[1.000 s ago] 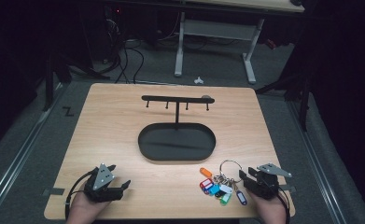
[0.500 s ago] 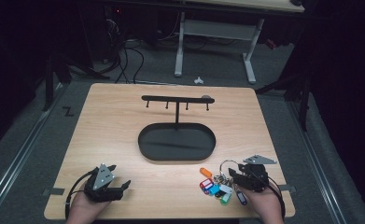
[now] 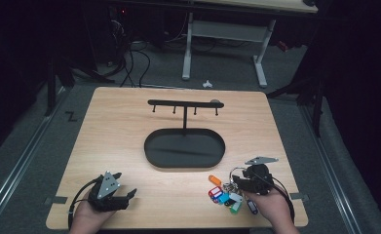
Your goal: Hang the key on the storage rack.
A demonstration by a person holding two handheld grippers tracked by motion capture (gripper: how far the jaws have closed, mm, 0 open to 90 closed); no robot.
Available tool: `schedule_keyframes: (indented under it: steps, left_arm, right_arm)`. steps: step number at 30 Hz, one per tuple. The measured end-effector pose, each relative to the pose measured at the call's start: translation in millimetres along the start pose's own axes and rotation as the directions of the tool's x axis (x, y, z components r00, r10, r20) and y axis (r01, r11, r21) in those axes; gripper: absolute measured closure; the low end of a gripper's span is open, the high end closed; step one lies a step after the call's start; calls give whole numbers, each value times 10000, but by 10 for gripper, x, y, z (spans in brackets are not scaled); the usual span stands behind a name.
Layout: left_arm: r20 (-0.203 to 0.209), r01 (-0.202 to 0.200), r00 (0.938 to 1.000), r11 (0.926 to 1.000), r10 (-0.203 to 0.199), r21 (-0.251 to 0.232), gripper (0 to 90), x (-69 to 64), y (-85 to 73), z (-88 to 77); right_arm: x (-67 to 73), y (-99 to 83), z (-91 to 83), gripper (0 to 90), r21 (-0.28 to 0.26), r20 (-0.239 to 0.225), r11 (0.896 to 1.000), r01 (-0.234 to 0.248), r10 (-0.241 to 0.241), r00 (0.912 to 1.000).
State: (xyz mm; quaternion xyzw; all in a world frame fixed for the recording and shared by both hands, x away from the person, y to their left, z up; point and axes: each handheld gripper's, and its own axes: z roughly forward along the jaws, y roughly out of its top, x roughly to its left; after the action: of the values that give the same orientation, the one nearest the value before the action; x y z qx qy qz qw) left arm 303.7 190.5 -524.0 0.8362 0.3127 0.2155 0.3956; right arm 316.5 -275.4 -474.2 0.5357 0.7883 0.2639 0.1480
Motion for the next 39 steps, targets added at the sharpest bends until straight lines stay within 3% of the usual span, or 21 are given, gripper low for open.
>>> schedule_keyframes:
  steps: [7, 13, 18, 19, 21, 24, 28, 34, 35, 39]
  left_arm:
    - [15, -25, 10000, 10000, 25, 19, 225, 0, 1, 3]
    - [47, -37, 10000, 10000, 37, 29, 225, 1, 3, 7]
    - [56, -30, 10000, 10000, 30, 19, 225, 0, 2, 11]
    - [44, -37, 10000, 10000, 37, 12, 225, 0, 1, 11]
    - [45, -34, 10000, 10000, 34, 10, 225, 1, 1, 11]
    - [65, -59, 10000, 10000, 59, 16, 225, 0, 3, 13]
    - [90, -85, 9999, 10000, 85, 27, 225, -7, 5, 17]
    - [134, -192, 9997, 9997, 190, 115, 225, -13, 10, 17]
    - [131, -199, 9997, 9997, 197, 118, 225, -12, 9, 16]
    - [105, -133, 9999, 9999, 132, 31, 226, -2, 5, 16]
  right_arm:
    - [11, 98, 82, 529, 723, -100, 9974, -12, 20, 9999]
    - [43, 210, 135, 526, 1516, -48, 9879, 339, -336, 9994]
    - [58, 292, 167, 517, 2014, -167, 9792, 240, -211, 9996]
    - [71, 318, 180, 524, 2282, -144, 9734, 199, -171, 9998]
    - [75, 326, 186, 527, 2367, -141, 9713, 221, -193, 9997]
    - [99, 373, 208, 523, 2953, -110, 9543, 457, -445, 9989]
    - [113, 409, 230, 517, 3225, -69, 9457, 411, -411, 9991]
    - [112, 509, 365, 509, 3922, 54, 9192, 352, -405, 9992]
    - [121, 544, 396, 514, 4111, 120, 9109, 346, -434, 9990]
    - [124, 580, 433, 519, 4316, 154, 9017, 254, -355, 9992]
